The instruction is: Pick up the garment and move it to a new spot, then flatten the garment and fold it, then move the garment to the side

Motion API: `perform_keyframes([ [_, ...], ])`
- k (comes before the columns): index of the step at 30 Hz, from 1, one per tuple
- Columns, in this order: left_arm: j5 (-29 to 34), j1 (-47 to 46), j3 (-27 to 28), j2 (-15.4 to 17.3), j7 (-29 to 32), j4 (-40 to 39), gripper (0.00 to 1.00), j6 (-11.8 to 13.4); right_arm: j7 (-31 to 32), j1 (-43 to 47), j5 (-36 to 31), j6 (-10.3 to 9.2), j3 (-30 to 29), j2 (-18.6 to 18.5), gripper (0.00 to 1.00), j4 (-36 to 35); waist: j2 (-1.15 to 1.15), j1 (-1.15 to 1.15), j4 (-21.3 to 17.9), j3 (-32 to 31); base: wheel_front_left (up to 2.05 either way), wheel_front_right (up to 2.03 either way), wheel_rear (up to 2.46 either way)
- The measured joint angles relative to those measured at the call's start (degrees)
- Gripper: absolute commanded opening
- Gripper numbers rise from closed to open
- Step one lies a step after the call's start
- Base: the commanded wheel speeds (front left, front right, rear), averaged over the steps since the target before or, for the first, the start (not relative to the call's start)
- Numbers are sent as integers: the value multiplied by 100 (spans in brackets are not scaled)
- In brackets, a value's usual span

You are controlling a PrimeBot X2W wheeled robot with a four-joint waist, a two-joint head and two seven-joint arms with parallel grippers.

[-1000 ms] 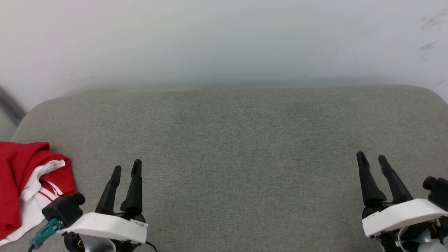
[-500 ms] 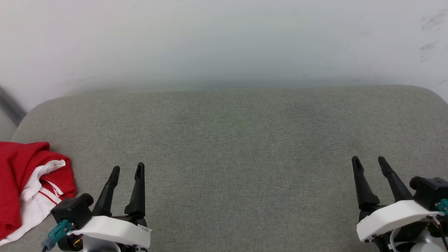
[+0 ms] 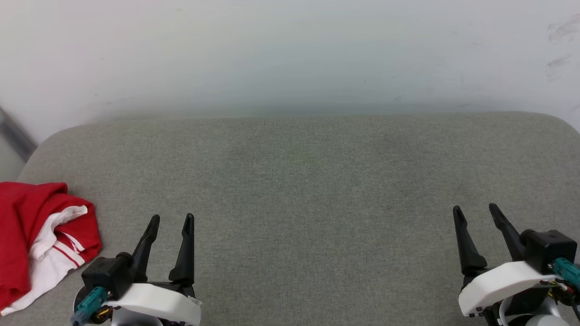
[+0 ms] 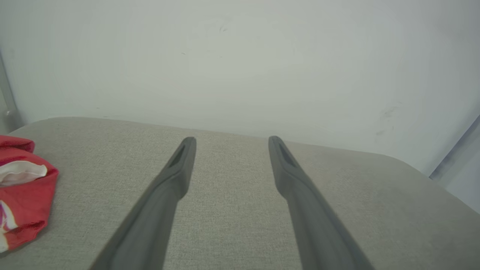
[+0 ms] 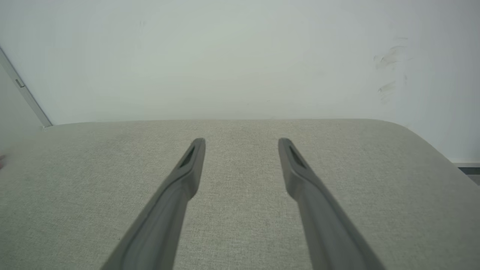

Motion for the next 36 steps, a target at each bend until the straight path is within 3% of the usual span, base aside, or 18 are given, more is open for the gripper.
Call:
perform_keyframes([
  [15, 727, 32, -131, 22, -182, 131, 100, 0, -94, 57, -584, 0, -29, 3, 100, 8, 0, 0, 32, -46, 0, 0, 0],
  [36, 1335, 34, -123, 27, -368, 194, 100, 0, -272, 83, -881, 1, -212, 4, 100, 4, 0, 0, 57, -66, 0, 0, 0],
])
